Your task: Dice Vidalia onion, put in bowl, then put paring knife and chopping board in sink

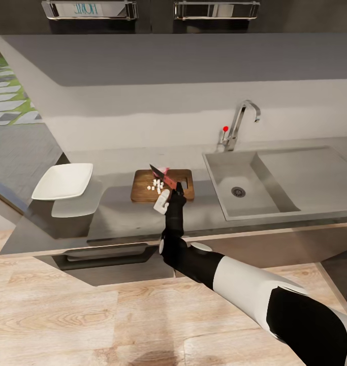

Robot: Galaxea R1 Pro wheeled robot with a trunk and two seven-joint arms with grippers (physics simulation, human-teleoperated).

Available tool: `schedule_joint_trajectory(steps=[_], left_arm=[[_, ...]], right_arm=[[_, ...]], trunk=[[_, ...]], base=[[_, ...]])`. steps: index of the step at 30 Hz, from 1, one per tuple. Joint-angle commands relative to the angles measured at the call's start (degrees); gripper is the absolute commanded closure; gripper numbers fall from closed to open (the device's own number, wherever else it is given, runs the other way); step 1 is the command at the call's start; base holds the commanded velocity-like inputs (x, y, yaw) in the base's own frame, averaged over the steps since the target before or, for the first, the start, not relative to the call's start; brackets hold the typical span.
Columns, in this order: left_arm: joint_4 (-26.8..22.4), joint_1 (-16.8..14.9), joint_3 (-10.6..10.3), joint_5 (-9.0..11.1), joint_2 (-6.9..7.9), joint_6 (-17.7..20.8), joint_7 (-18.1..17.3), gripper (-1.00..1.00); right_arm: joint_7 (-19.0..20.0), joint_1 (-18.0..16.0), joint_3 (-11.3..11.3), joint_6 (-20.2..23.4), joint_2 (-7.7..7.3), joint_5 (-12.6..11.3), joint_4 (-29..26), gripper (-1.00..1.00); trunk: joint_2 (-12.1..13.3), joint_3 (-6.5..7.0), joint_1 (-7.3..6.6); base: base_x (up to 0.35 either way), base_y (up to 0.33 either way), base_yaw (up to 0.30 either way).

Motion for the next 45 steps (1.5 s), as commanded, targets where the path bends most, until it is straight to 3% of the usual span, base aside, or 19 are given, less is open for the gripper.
schedule_joint_trajectory(steps=[1, 13, 23, 26, 27, 40, 42, 43, 44, 45], left_arm=[[-0.09, 0.03, -0.35, 0.60, 0.04, -0.07, -0.11, -1.00], [-0.09, 0.03, -0.35, 0.60, 0.05, -0.05, -0.11, -1.00], [-0.09, 0.03, -0.35, 0.60, 0.03, -0.07, -0.11, -1.00], [-0.09, 0.03, -0.35, 0.60, 0.04, -0.07, -0.11, -1.00], [-0.09, 0.03, -0.35, 0.60, 0.09, -0.07, -0.11, -1.00], [-0.09, 0.03, -0.35, 0.60, 0.03, -0.07, -0.11, -1.00], [-0.09, 0.03, -0.35, 0.60, 0.06, -0.07, -0.11, -1.00], [-0.09, 0.03, -0.36, 0.60, 0.07, -0.07, -0.11, -1.00], [-0.09, 0.03, -0.35, 0.60, 0.08, -0.07, -0.11, -1.00], [-0.09, 0.03, -0.35, 0.60, 0.05, -0.07, -0.11, -1.00]], right_arm=[[-0.16, -0.08, 0.13, 0.41, 0.01, 0.13, 0.02, 1.00], [-0.11, -0.08, -0.02, 0.68, 0.01, 0.11, 0.07, 1.00], [0.72, -0.08, 0.13, 0.76, 0.01, -0.61, 0.98, 1.00], [5.46, -0.08, 0.15, 0.81, 0.01, -0.63, 1.04, 1.00], [9.68, -0.08, 0.24, 0.84, 0.01, -0.64, 1.06, 1.00], [9.77, -0.08, 0.13, 0.78, 0.01, -0.43, 0.74, 1.00], [9.64, -0.08, -0.63, 0.53, 0.01, -0.33, 0.11, 1.00], [9.61, -0.08, -2.44, 0.40, 0.01, -0.31, -0.52, 1.00], [9.61, -0.08, -6.08, 0.31, 0.01, -0.30, -1.84, 1.00], [9.75, -0.08, -11.27, 0.32, 0.01, -0.29, -3.86, 1.00]], trunk=[[-0.10, -0.08, 0.03], [-0.10, -0.08, 0.03], [-0.10, -0.08, 0.03], [-0.10, -0.08, 0.03], [-0.10, -0.08, 0.03], [-0.10, -0.08, 0.03], [-0.10, -0.08, 0.03], [-0.10, -0.08, 0.03], [-0.10, -0.08, 0.03], [-0.10, -0.08, 0.03]], base=[[0.000, 0.000, 0.000], [0.222, 0.068, 0.000], [0.029, 0.006, 0.000], [0.000, 0.000, 0.000], [0.000, 0.000, 0.000], [0.000, 0.000, 0.000], [0.000, 0.000, 0.000], [0.000, 0.000, 0.000], [0.000, 0.000, 0.000], [0.000, 0.000, 0.000]])
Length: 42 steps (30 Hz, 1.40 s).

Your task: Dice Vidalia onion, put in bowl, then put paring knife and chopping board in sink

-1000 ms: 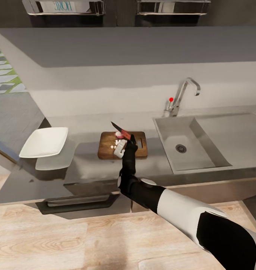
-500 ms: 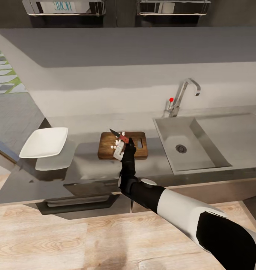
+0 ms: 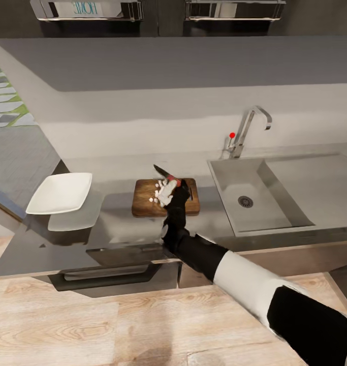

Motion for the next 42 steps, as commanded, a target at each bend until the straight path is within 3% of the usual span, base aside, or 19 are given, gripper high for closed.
schedule_joint_trajectory(steps=[1, 2, 5, 8, 11, 12, 15, 16, 17, 19, 21, 24, 30, 34, 37, 42], left_arm=[[-0.09, 0.03, -0.37, 0.60, 0.05, -0.07, -0.11, -1.00], [-0.09, 0.03, -0.37, 0.60, 0.07, -0.07, -0.11, -1.00], [-0.09, 0.03, -0.38, 0.60, 0.11, -0.07, -0.11, -1.00], [-0.09, 0.03, -0.40, 0.60, 0.09, -0.07, -0.11, -1.00], [-0.09, 0.03, -0.42, 0.60, 0.08, -0.07, -0.11, -1.00], [-0.09, 0.03, -0.43, 0.60, 0.08, -0.07, -0.11, -1.00], [-0.07, 0.03, -0.43, 0.60, 0.04, -0.07, -0.11, -1.00], [-0.04, 0.03, -0.44, 0.60, 0.04, -0.07, -0.11, -1.00], [-0.02, 0.03, -0.44, 0.60, 0.03, -0.07, -0.11, -1.00], [-0.01, 0.03, -0.44, 0.60, 0.03, -0.07, -0.11, -1.00], [0.03, 0.03, -0.44, 0.60, 0.03, -0.05, -0.11, -1.00], [0.08, 0.03, -0.44, 0.60, 0.03, -0.06, -0.11, -1.00], [0.25, 0.03, -0.44, 0.60, 0.04, -0.06, -0.11, -1.00], [0.26, 0.03, -0.44, 0.60, 0.11, -0.07, -0.11, -1.00], [0.26, 0.03, -0.44, 0.60, 0.12, -0.07, -0.11, -1.00], [0.26, 0.03, -0.44, 0.60, 0.12, -0.07, -0.11, -1.00]], right_arm=[[0.02, -0.07, -3.88, 0.37, 0.01, 0.03, -1.55, 1.00], [0.44, -0.07, -9.38, 0.50, 0.01, 0.02, -3.93, 1.00], [5.00, -0.07, -19.95, 1.43, 0.01, 0.14, -10.43, 1.00], [10.76, -0.07, -27.84, 5.56, 0.01, 0.15, -16.62, 1.00], [16.26, -0.07, -33.37, 9.34, 0.01, 0.06, -21.65, 1.00], [17.92, -0.07, -35.23, 10.46, -1.00, 0.02, -22.59, 1.00], [28.28, -0.07, -46.84, 15.55, -5.43, 0.01, -25.30, 1.00], [31.73, -0.07, -50.61, 16.55, -7.44, -0.03, -25.54, 1.00], [34.65, -0.07, -52.99, 17.07, -9.75, -0.13, -25.64, 1.00], [39.20, -0.07, -54.72, 17.47, -13.36, -0.15, -25.25, 1.00], [43.93, -0.01, -55.36, 17.58, -16.03, -0.08, -24.15, 1.00], [47.56, 0.01, -55.68, 17.29, -17.79, 0.01, -20.21, 1.00], [48.71, 0.01, -55.79, 16.19, -18.15, -0.02, -13.22, 1.00], [48.85, 0.01, -56.67, 10.92, -18.16, -0.10, -8.15, 1.00], [49.74, 0.01, -58.07, 5.37, -18.10, -0.52, -3.21, 1.00], [53.20, 0.01, -59.05, -8.01, -18.08, -1.65, 7.47, 1.00]], trunk=[[-0.09, -0.09, 0.04], [-0.09, -0.09, 0.04], [-0.09, -0.09, 0.04], [-0.09, -0.09, 0.04], [-0.09, -0.09, 0.04], [-0.09, -0.09, 0.04], [-0.09, -0.09, 0.04], [-0.09, -0.09, 0.04], [-0.09, -0.09, 0.04], [-0.09, -0.09, 0.04], [-0.09, -0.09, 0.04], [-0.09, -0.09, 0.04], [-0.09, -0.09, 0.04], [-0.09, -0.09, 0.04], [-0.09, -0.09, 0.04], [-0.09, -0.09, 0.04]], base=[[0.000, 0.000, 0.000], [0.000, 0.000, 0.000], [0.000, 0.000, 0.000], [0.000, 0.000, 0.000], [0.000, 0.000, 0.000], [0.000, 0.000, 0.000], [0.000, 0.000, 0.000], [0.000, 0.000, 0.000], [0.000, 0.000, 0.000], [0.000, -0.084, 0.000], [0.000, -0.228, 0.000], [0.000, -0.296, 0.000], [0.000, -0.308, 0.000], [0.000, -0.091, 0.000], [0.000, -0.008, 0.000], [0.000, -0.001, 0.000]])
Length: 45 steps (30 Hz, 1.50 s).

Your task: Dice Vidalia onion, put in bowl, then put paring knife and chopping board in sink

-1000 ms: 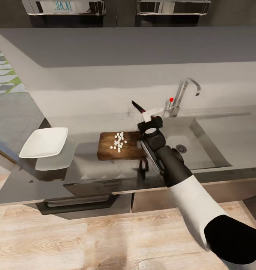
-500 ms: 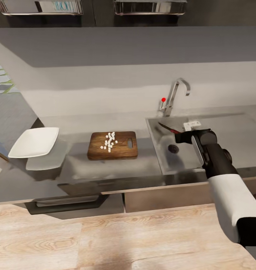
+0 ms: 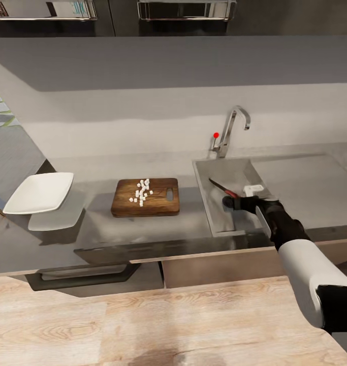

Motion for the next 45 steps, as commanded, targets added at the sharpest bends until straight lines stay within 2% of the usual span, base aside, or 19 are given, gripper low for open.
schedule_joint_trajectory(steps=[1, 4, 6, 29, 30, 41, 45], left_arm=[[-0.08, 0.03, -0.36, 0.60, 0.06, -0.08, -0.11, -1.00], [-0.08, 0.03, -0.36, 0.60, 0.06, -0.08, -0.11, -1.00], [-0.08, 0.03, -0.36, 0.60, 0.06, -0.08, -0.11, -1.00], [0.25, 0.03, -0.36, 0.60, 0.06, -0.08, -0.11, -1.00], [0.26, 0.03, -0.36, 0.60, 0.06, -0.08, -0.11, -1.00], [0.27, 0.03, -0.36, 0.60, 0.05, -0.08, -0.11, -1.00], [0.33, 0.03, -0.36, 0.62, 0.00, -0.05, -0.11, -1.00]], right_arm=[[0.42, -0.03, 0.04, -1.37, -0.02, 0.40, 0.94, 1.00], [0.44, -0.03, 0.01, -5.28, 0.02, -0.02, 3.80, 1.00], [0.30, -0.03, 0.01, -6.11, 0.05, -0.59, 4.36, 1.00], [0.37, -0.03, -0.13, -8.05, -0.07, -1.10, 6.19, 1.00], [0.43, -0.03, -0.15, -8.05, -0.09, -1.12, 6.18, -1.00], [0.44, -0.03, -0.17, -8.05, -0.11, -1.12, 6.11, -1.00], [0.38, -0.03, -0.39, -8.05, -0.14, -1.14, 3.83, -1.00]], trunk=[[-0.10, -0.08, 0.03], [-0.10, -0.08, 0.03], [-0.10, -0.08, 0.03], [-0.10, -1.43, 0.03], [-0.10, -1.44, 0.03], [-0.10, -1.44, 0.03], [-0.10, -1.44, 0.03]], base=[[0.000, 0.000, 0.000], [0.000, 0.000, 0.000], [0.000, 0.000, 0.000], [0.000, 0.000, 0.000], [0.000, 0.000, 0.000], [0.000, 0.000, 0.000], [0.000, 0.000, 0.000]])
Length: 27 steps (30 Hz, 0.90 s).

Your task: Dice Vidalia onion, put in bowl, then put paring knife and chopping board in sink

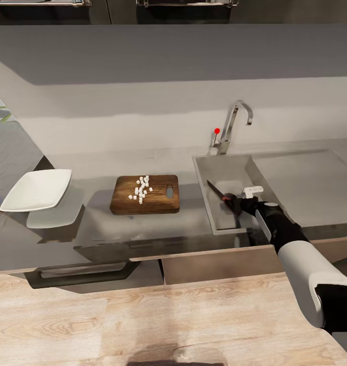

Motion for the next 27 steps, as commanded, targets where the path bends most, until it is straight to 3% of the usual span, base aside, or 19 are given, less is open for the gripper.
schedule_joint_trajectory(steps=[1, 5, 7, 8, 9, 10, 12, 14, 17, 27], left_arm=[[-0.07, 0.03, -0.36, 0.60, 0.06, -0.07, -0.11, -1.00], [-0.06, 0.03, -0.36, 0.62, 0.07, -0.05, -0.11, -1.00], [-0.06, 0.03, -0.36, 0.60, 0.07, -0.02, -0.11, -1.00], [-0.06, 0.03, -0.36, 0.60, 0.06, -0.02, -0.11, -1.00], [-0.06, 0.03, -0.36, 0.60, 0.06, -0.01, -0.11, -1.00], [-0.06, 0.03, -0.36, 0.62, 0.04, -0.01, -0.11, -1.00], [-0.12, 0.03, -0.36, 0.60, 0.07, -0.06, -0.11, -1.00], [-0.13, 0.03, -0.36, 0.58, 0.07, -0.09, -0.11, -1.00], [-0.14, 0.03, -0.36, 0.57, 0.11, -0.10, -0.11, -1.00], [-0.14, 0.03, -0.36, 0.60, 0.11, -0.10, -0.11, -1.00]], right_arm=[[0.40, -0.01, -0.07, 0.33, -0.09, 0.29, -1.40, -1.00], [2.20, 0.27, -0.15, 0.93, -0.58, 0.29, -8.62, -1.00], [2.83, 3.10, -0.15, 1.77, -0.71, 0.29, -15.47, -1.00], [2.94, 4.91, -0.19, 2.75, -0.74, 0.30, -19.66, -1.00], [2.99, 8.08, -0.68, 5.60, -0.67, 0.34, -27.37, -1.00], [3.02, 11.59, -2.15, 10.10, -0.49, 0.34, -35.51, -1.00], [3.10, 16.61, -4.94, 16.79, 0.26, 0.27, -46.76, -1.00], [3.13, 20.63, -6.18, 19.60, 1.83, 0.22, -53.98, -1.00], [3.14, 22.63, -6.55, 20.49, 2.69, 0.20, -56.68, -1.00], [2.87, 23.10, -6.63, 21.04, 4.90, 0.36, -57.16, -1.00]], trunk=[[-0.09, -0.08, 0.04], [-0.09, -0.08, 0.04], [-0.09, -0.08, 0.04], [-0.09, -0.08, 0.04], [-0.09, -0.08, 0.04], [-0.09, -0.08, 0.04], [-0.09, -0.08, 0.04], [-0.09, -0.08, 0.04], [-0.09, -0.08, 0.04], [-0.09, -0.08, 0.04]], base=[[0.000, 0.000, 0.000], [0.000, 0.000, 0.000], [0.000, 0.000, 0.000], [0.000, 0.000, 0.000], [0.000, 0.000, 0.000], [0.000, 0.000, 0.000], [0.000, 0.000, 0.000], [0.000, 0.000, 0.000], [0.000, 0.000, 0.000], [0.000, 0.108, 0.000]])
